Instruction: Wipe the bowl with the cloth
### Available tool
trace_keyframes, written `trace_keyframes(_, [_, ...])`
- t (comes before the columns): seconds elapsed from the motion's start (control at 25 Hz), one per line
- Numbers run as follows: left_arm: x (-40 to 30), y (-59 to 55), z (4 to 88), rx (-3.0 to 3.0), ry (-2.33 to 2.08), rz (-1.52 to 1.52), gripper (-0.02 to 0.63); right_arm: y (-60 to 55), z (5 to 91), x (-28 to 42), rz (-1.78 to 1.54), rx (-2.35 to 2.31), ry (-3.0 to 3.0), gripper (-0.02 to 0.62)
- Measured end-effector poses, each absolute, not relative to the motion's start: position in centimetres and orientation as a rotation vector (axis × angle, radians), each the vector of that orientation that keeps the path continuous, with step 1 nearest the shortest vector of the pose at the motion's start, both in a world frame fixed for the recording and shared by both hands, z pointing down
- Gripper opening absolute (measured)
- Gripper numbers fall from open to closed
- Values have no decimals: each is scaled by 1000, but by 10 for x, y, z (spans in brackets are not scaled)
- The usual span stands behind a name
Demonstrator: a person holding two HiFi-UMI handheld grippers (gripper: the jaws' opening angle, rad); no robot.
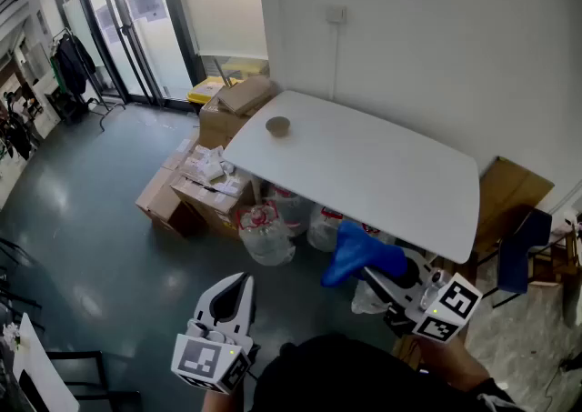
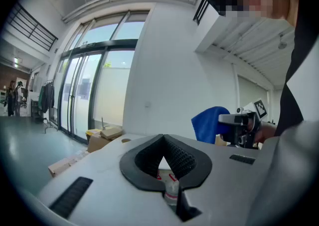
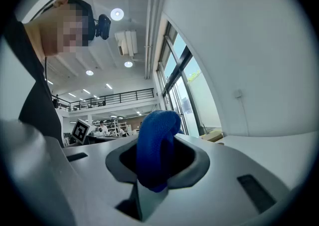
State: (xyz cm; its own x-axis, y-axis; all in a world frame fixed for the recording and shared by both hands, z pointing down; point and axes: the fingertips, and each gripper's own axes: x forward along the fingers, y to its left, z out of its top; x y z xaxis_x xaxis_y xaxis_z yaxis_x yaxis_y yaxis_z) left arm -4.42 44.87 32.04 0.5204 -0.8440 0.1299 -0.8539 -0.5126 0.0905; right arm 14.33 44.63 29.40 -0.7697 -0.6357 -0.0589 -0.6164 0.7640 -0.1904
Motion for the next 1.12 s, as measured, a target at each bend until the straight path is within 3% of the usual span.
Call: trace_keyframes(1.12, [56, 444, 343, 2571, -1483, 135, 11, 437, 319, 233, -352, -934, 2853, 77])
